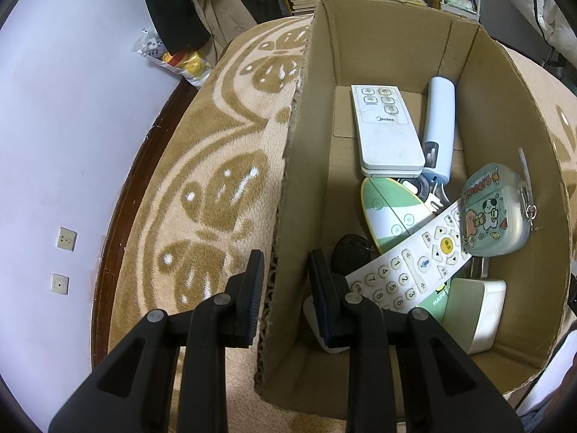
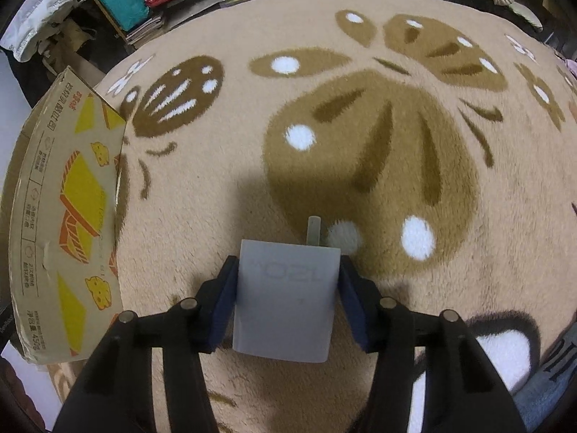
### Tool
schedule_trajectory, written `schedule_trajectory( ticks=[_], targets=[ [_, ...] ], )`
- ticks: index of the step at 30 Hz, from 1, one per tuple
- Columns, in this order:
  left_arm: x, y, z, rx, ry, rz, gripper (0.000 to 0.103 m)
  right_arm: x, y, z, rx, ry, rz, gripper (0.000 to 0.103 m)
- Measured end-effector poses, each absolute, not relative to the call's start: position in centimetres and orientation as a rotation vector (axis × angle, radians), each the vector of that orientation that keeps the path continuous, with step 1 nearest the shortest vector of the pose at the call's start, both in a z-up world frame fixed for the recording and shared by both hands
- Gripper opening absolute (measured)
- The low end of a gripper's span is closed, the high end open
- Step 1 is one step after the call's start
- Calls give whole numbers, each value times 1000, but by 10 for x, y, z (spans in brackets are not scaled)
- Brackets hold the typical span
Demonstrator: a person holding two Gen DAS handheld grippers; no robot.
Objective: Organize rigid objects
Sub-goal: 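Carry the white charger into the box and release it with the right tool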
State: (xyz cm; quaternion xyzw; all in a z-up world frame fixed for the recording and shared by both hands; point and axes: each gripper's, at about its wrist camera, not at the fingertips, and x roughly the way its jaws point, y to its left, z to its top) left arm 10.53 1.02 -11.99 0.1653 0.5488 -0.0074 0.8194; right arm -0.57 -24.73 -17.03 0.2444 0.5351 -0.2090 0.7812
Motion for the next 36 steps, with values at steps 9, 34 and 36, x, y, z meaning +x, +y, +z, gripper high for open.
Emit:
schedule_trajectory(
  ticks=[9, 34, 36],
  targets=[
    [105, 10, -120, 354, 1168, -15, 25, 4, -245, -157, 503, 1057, -438, 56],
    [104, 11, -119, 358, 1167, -15, 25, 28, -211, -101, 450, 787, -276, 55],
    [104, 11, -119, 358, 1167, -16, 25, 27, -206, -91, 441, 742, -259, 55]
  ],
)
